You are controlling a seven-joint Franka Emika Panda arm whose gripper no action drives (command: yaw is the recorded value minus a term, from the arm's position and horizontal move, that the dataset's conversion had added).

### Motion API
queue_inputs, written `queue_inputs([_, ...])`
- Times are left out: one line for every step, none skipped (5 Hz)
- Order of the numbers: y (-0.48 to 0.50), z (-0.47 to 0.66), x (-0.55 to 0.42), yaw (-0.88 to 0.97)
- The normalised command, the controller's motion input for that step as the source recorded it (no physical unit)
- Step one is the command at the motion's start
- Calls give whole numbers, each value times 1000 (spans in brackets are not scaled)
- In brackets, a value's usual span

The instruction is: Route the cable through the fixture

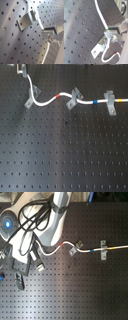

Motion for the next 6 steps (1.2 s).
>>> queue_inputs([136, -83, 36, -514])
queue_inputs([98, -142, 19, -620])
queue_inputs([99, -99, 15, -617])
queue_inputs([148, -100, 21, -620])
queue_inputs([217, -139, 36, -614])
queue_inputs([160, -89, 21, -660])
